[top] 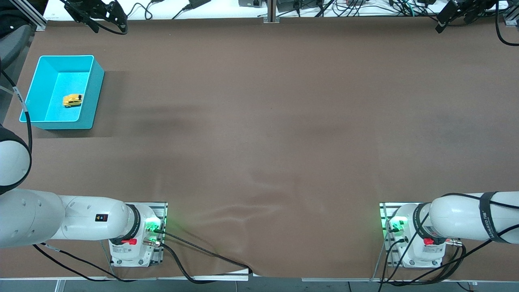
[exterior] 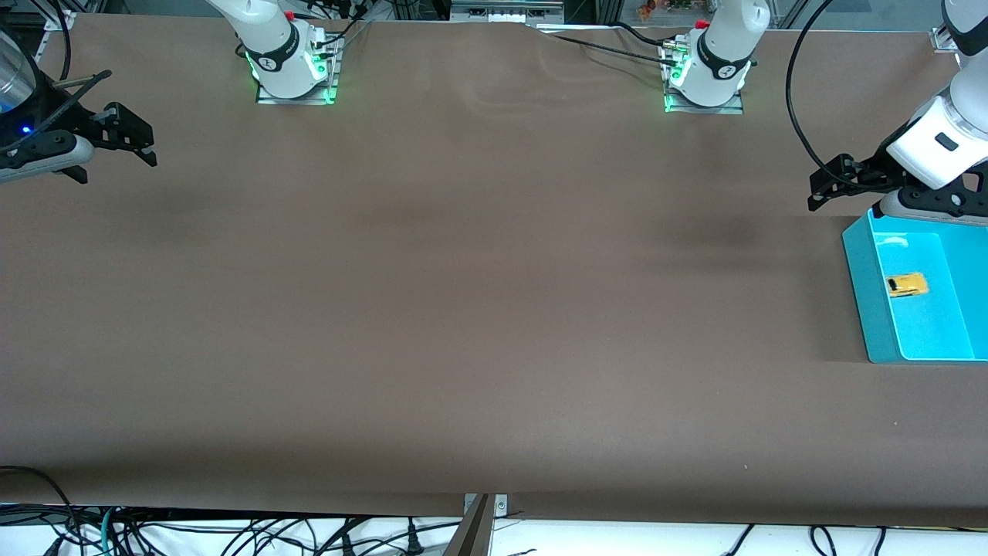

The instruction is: Wind and store yellow beetle car

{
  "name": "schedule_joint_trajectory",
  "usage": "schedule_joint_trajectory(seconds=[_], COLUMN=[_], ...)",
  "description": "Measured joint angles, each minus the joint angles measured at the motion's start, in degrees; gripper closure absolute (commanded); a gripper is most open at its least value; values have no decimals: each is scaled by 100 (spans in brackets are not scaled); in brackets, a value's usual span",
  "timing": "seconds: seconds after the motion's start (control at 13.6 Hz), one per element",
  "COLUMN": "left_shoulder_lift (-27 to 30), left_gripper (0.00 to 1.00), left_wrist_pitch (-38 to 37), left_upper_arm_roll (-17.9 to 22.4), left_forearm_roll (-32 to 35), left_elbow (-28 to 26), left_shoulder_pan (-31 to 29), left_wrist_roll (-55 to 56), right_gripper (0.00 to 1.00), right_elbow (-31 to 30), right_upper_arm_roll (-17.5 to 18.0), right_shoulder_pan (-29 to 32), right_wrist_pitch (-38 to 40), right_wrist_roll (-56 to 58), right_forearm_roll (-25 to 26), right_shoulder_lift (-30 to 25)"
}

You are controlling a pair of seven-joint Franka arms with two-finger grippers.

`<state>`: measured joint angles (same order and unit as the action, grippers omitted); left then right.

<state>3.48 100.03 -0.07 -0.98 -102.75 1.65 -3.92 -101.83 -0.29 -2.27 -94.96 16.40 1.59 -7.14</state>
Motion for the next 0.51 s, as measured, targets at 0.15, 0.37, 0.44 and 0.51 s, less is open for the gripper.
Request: schedule_joint_trajectory(seconds=[0.15,0.37,0.44,0.51], left_shoulder_lift=[-2,-4,-5,-8], left_gripper=[0,0,0,0], left_wrist_pitch=[-26,-41,-52,-72], left_upper_arm_roll=[-167,-221,-221,-221], left_forearm_roll=[100,105,105,105], left_elbow=[3,8,9,10], left_shoulder_pan=[-37,-127,-154,-172], left_wrist_roll=[49,58,58,58], right_gripper=[0,0,0,0], right_elbow=[52,144,147,147], right_upper_arm_roll=[5,9,9,9], right_shoulder_pan=[-3,-8,-8,-8], right_wrist_pitch=[0,0,0,0], right_wrist_roll=[0,0,0,0], right_forearm_roll=[0,0,0,0], right_shoulder_lift=[-3,-7,-7,-7])
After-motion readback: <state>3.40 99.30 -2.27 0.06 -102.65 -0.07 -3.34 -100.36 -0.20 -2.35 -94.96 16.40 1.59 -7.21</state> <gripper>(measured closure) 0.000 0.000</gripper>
